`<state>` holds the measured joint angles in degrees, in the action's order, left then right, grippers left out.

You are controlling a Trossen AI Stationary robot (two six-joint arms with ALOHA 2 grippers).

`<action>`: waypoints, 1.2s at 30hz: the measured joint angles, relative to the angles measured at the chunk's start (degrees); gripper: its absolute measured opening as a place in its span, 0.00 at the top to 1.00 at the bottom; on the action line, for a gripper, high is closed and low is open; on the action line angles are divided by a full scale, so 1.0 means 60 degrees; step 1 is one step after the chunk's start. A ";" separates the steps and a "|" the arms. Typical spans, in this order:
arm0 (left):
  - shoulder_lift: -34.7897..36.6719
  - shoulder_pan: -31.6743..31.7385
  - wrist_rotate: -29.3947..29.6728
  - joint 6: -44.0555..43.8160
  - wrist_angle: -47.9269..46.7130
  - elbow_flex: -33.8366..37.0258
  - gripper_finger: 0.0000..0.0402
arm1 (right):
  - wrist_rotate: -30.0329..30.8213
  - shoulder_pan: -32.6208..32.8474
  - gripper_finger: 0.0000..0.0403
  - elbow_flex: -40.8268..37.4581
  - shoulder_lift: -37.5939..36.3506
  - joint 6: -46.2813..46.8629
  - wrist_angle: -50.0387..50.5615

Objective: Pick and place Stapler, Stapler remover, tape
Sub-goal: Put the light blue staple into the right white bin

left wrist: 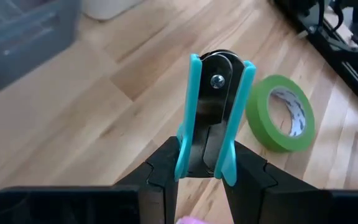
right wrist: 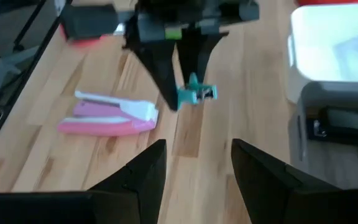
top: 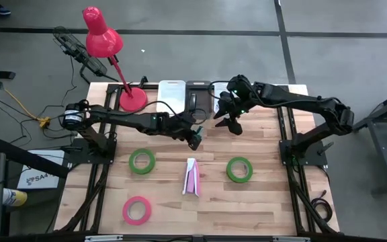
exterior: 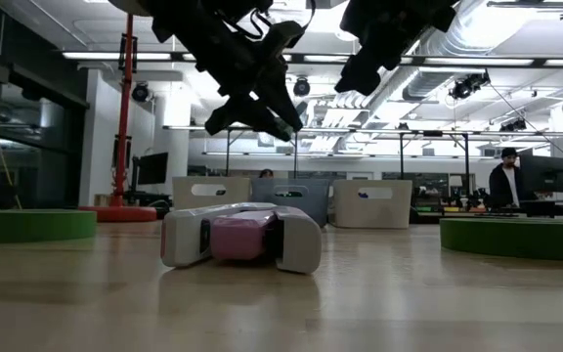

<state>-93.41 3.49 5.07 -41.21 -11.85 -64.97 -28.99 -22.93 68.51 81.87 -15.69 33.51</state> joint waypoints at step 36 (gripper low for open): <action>0.0004 0.0615 -0.0311 0.1916 0.3163 -0.0004 0.77 | -0.1428 -0.0541 0.38 0.0000 0.0248 0.0792 -0.1514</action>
<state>-93.38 7.18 3.20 -29.71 7.13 -64.99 -37.56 -26.17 68.51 83.35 -10.94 24.43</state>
